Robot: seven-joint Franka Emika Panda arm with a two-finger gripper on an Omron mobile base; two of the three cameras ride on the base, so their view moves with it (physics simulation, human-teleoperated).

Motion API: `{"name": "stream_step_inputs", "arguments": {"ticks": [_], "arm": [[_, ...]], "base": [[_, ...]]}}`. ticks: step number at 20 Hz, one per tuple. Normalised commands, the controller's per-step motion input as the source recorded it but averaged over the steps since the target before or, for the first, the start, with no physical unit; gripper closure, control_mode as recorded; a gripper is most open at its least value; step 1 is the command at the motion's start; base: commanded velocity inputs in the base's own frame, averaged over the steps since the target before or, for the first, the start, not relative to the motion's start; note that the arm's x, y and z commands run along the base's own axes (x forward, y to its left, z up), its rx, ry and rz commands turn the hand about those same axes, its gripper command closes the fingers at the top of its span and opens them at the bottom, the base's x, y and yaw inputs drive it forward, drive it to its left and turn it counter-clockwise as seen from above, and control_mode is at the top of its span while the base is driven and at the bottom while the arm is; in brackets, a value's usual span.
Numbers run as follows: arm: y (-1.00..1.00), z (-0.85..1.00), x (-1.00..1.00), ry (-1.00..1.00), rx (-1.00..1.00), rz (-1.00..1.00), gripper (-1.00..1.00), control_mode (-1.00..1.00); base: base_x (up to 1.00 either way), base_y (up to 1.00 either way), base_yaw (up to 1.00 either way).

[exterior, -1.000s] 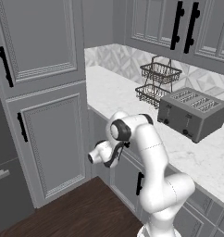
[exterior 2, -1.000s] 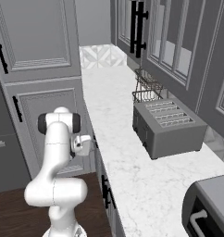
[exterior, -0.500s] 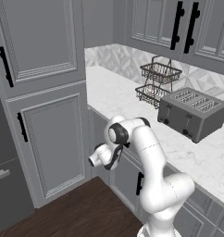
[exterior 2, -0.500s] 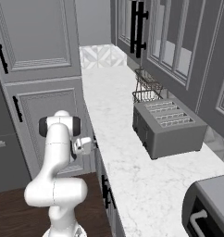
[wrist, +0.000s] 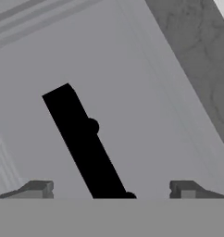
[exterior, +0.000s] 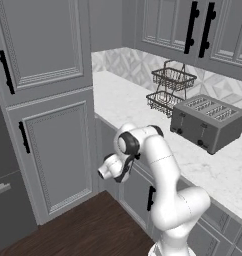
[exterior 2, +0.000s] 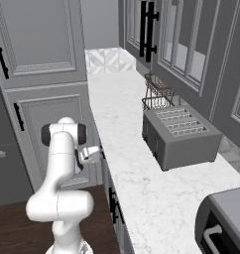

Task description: Take a straw from the drawer in front and place it inside the glass cup on the dining counter.

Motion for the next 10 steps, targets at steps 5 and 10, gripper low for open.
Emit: {"name": "stream_step_inputs", "arguments": {"ticks": [5,10], "arm": [[-0.21,0.10,0.14,0.00,0.00,0.00,-1.00,-1.00],[-0.15,0.00,0.11,0.00,0.00,0.01,1.00,-1.00]], "base": [[0.00,0.00,0.00],[0.00,0.00,0.00]]}}
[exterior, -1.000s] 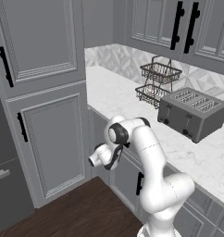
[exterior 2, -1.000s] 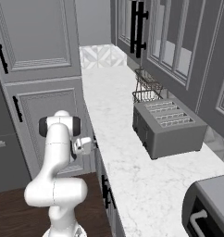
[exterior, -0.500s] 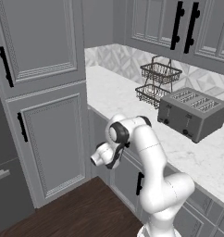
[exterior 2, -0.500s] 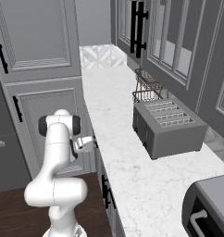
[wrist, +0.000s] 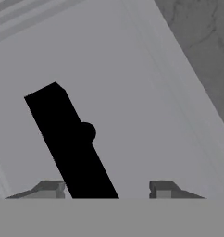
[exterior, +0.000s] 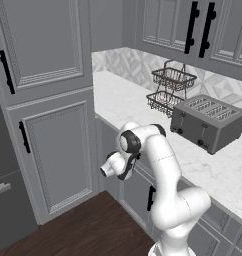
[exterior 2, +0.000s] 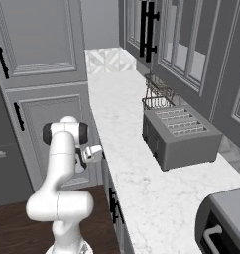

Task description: Take a straw from the drawer in front and place it inside the glass cup on the dining counter.

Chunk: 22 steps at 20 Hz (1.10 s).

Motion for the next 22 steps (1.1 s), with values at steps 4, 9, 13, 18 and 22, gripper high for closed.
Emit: {"name": "stream_step_inputs", "arguments": {"ticks": [4,9,13,18,22], "arm": [[-0.02,0.00,-0.02,0.00,0.00,0.04,1.00,-1.00],[0.35,0.00,-0.18,0.00,0.00,0.11,1.00,-1.00],[0.86,0.00,-0.30,0.01,0.00,0.12,1.00,-1.00],[1.00,0.07,-0.24,0.11,0.01,0.09,1.00,-1.00],[1.00,0.21,-0.06,0.24,0.06,0.03,1.00,-1.00]], "base": [[0.00,0.00,0.00],[0.00,0.00,0.00],[0.00,0.00,0.00],[0.00,0.00,0.00],[0.00,0.00,0.00]]}}
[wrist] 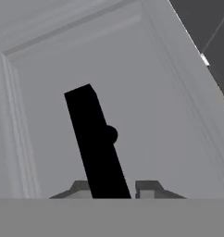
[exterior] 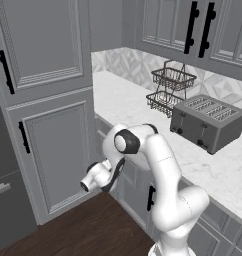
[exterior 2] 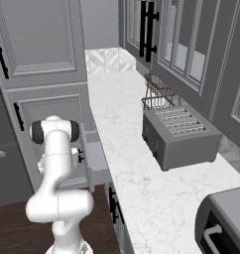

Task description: Take a straw from the drawer in front and place it inside the glass cup on the dining counter.

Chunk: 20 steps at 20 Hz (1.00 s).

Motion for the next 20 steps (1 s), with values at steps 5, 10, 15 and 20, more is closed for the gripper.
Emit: {"name": "stream_step_inputs", "arguments": {"ticks": [5,10,15,20], "arm": [[1.00,0.25,0.00,0.29,0.07,0.00,1.00,-1.00],[1.00,0.16,0.00,0.30,0.04,0.00,-1.00,-1.00],[0.94,0.15,-0.15,0.21,0.02,0.01,-1.00,-1.00],[0.65,0.34,-0.41,0.19,0.18,0.05,-1.00,-1.00]], "base": [[0.00,0.00,0.00],[0.00,0.00,0.00],[0.00,0.00,0.00],[0.00,0.00,0.00]]}}
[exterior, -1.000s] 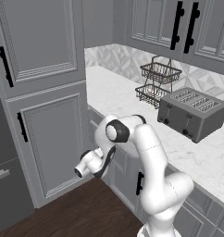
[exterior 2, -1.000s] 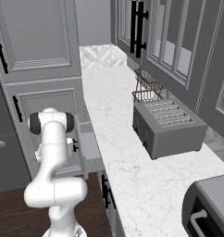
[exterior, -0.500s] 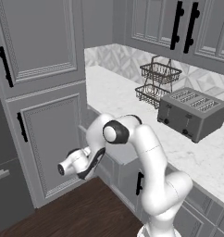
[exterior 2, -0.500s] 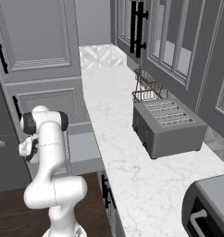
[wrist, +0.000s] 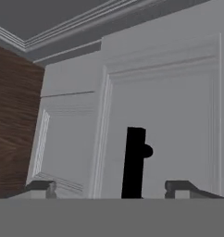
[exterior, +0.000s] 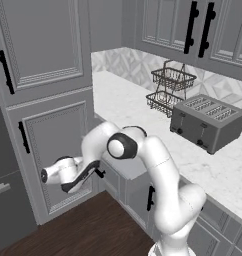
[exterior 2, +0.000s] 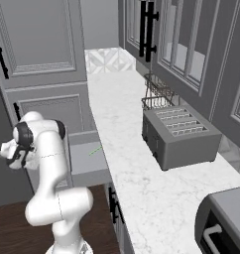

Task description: Take a straw from the drawer in front and place it inside the glass cup on the dining counter.

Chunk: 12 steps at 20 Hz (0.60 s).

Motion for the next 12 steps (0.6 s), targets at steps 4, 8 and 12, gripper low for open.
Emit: {"name": "stream_step_inputs", "arguments": {"ticks": [4,8,12], "arm": [[0.05,0.93,-0.39,0.11,0.34,0.00,-1.00,-1.00],[-0.69,1.00,-0.11,0.01,0.38,0.00,-1.00,-1.00],[-0.94,1.00,0.01,0.03,0.36,0.00,-1.00,-1.00]], "base": [[0.00,0.00,0.00],[0.00,0.00,0.00],[0.00,0.00,0.00]]}}
